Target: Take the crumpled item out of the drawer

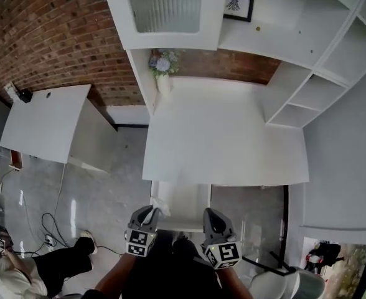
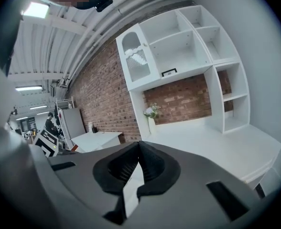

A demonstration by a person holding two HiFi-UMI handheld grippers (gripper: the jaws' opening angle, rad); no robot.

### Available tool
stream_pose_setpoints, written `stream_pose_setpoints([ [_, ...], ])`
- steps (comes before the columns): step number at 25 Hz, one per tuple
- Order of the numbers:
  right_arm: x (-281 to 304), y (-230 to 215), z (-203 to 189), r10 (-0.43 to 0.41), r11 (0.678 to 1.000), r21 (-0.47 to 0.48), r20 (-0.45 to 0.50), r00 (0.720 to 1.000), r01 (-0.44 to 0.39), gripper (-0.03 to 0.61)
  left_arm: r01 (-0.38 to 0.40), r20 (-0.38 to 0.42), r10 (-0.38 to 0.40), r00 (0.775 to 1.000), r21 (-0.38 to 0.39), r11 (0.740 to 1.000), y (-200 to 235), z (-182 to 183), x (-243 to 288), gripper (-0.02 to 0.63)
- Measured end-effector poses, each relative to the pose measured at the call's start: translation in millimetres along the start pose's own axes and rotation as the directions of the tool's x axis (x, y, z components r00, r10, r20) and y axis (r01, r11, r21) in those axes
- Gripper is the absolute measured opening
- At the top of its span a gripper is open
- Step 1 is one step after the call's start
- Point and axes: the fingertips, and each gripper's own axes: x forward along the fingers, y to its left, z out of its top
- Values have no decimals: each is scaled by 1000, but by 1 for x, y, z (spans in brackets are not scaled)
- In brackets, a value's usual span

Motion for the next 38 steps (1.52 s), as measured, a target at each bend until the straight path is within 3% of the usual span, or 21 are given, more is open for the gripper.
stream_pose_setpoints([
  [2, -5, 10, 12, 4, 1000, -1, 21, 1000, -4, 12, -59, 47, 62, 997, -48, 997, 7, 20, -27, 66],
  [5, -8, 23, 28, -4, 1000, -23, 48, 999, 5, 14, -73, 119, 85, 989, -102, 992, 8, 51, -53, 67],
  [10, -10, 51, 43, -7, 1000, -25, 64, 998, 9, 12, -79, 230, 95, 969, -80, 994, 13, 84, -87, 67],
  [15, -14, 74, 41, -26, 999, -38, 67, 997, 29, 12, -55, 286, 74, 955, -74, 996, 16, 94, -105, 69],
  [24, -24, 94, 37, -52, 993, -101, 58, 997, 57, 12, -28, 310, 53, 949, -87, 996, 14, 91, -123, 68],
  [38, -37, 114, 34, -29, 994, -102, 70, 997, 36, 12, -13, 324, 37, 945, -74, 997, -1, 82, -137, 69],
])
